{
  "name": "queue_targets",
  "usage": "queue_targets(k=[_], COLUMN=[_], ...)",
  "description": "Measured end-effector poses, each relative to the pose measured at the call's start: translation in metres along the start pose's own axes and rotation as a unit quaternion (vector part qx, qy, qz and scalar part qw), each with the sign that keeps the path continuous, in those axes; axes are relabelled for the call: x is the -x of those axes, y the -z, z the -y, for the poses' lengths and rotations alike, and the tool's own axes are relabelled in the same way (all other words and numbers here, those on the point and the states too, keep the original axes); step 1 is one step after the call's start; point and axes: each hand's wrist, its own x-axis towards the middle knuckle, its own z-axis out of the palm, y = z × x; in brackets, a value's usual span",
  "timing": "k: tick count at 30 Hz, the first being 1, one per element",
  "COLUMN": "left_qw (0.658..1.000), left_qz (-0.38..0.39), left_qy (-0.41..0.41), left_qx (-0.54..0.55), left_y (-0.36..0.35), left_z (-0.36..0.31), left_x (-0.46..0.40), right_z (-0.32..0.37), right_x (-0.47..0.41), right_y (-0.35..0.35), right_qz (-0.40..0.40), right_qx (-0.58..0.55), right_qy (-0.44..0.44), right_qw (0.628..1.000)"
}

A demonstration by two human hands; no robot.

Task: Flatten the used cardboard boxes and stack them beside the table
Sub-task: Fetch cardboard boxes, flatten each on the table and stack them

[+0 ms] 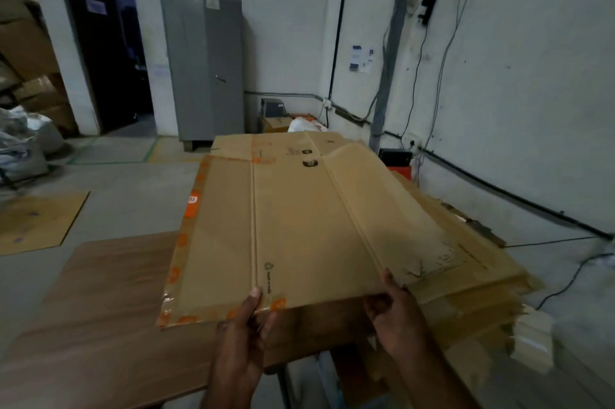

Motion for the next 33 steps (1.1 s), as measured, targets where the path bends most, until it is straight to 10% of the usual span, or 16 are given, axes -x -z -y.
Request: queue_targets(k=[17,27,33], left_qw=[0.999,0.992,0.95], left_qz=[-0.003,-0.095,-0.194], left_qy=[0.022,0.026,-0.074], left_qx=[-0.043,-0.075,-0.232], left_y=[-0.252,-0.24,-0.187], left_z=[0.313,0.386,0.332], left_x=[-0.075,-0.109,-0.126], right_z=[0.243,0.273,0.313], right_x=[-0.262,-0.362,-0.403], right_y=[0.229,0.311,0.341], right_qz=[-0.021,-0.133,-0.241], right_qx=[-0.018,0.112,0.478], right_qy=[-0.056,-0.064,0.096], right_qw=[0.998,0.983,0.839])
